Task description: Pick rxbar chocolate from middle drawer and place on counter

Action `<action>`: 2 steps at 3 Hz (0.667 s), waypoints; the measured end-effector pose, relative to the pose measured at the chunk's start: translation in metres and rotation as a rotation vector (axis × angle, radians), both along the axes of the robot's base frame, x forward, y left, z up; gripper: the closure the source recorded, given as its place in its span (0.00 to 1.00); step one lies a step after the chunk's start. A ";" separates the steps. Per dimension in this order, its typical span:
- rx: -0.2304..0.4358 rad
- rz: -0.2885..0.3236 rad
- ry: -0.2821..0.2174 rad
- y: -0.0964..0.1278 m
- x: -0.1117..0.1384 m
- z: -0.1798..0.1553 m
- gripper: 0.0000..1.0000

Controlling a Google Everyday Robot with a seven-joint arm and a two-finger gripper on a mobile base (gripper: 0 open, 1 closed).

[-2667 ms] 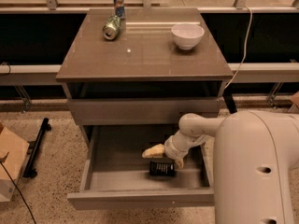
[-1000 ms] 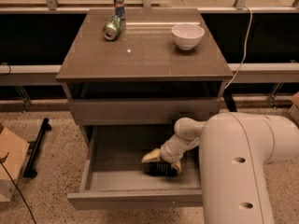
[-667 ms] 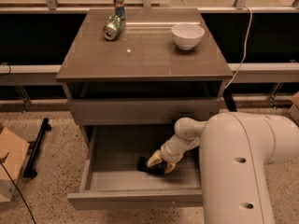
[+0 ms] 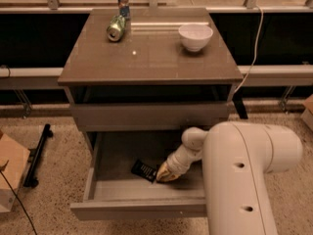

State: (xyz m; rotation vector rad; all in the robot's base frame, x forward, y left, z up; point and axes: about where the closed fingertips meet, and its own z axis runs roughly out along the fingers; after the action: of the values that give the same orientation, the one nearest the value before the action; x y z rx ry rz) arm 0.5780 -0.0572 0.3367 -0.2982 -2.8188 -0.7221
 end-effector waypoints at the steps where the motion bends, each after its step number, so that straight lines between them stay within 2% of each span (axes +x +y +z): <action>1: 0.000 0.000 0.000 0.000 0.000 0.009 0.95; 2: 0.000 0.000 0.000 0.000 0.000 0.010 0.77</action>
Offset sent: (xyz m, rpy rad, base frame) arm 0.0098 -0.0099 0.0564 -0.0157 -0.1865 -0.0761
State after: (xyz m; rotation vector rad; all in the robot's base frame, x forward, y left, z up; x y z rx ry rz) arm 0.5780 -0.0572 0.3468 -0.2983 -2.8189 -0.7222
